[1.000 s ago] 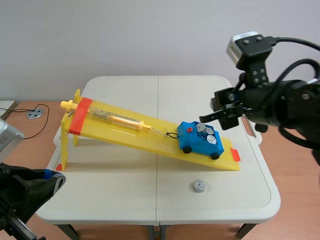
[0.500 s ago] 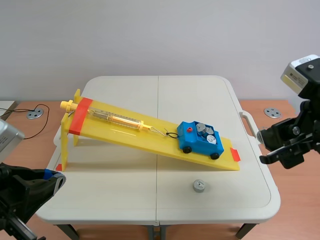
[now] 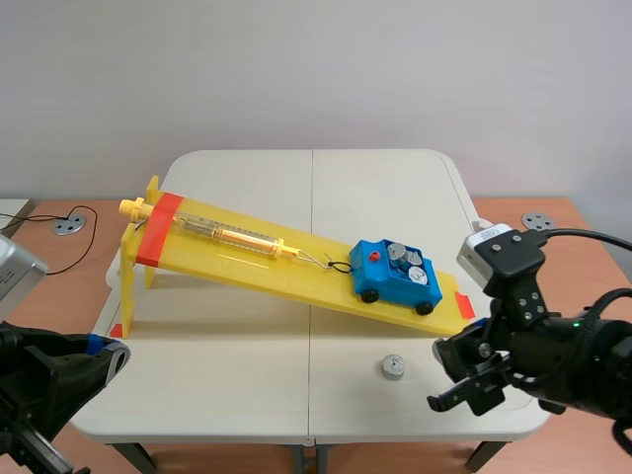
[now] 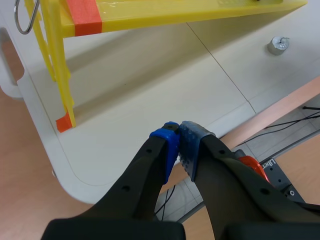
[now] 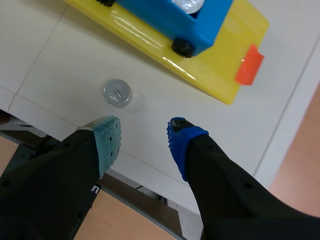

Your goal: Place the four metal weights on the blue cart on the ramp.

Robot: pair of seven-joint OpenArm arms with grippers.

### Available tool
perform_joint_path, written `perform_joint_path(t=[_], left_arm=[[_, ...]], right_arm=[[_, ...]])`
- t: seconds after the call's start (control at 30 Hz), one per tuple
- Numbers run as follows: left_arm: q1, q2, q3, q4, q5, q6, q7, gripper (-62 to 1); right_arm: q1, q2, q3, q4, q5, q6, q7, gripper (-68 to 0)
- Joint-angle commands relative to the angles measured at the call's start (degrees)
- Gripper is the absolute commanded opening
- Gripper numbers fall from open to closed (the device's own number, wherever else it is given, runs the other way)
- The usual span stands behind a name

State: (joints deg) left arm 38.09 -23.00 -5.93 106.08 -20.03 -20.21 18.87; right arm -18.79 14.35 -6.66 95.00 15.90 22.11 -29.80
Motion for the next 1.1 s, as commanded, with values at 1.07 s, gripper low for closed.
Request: perform_joint_path(t=[1.07], left_arm=[[-1.3,0.4,-0.9,4.2,-4.4,-1.2,-5.3,-57.8]], right_arm=[[17.9,-7.6,-11.1,-19.7,-10.6,-5.1,15.8,-45.6]])
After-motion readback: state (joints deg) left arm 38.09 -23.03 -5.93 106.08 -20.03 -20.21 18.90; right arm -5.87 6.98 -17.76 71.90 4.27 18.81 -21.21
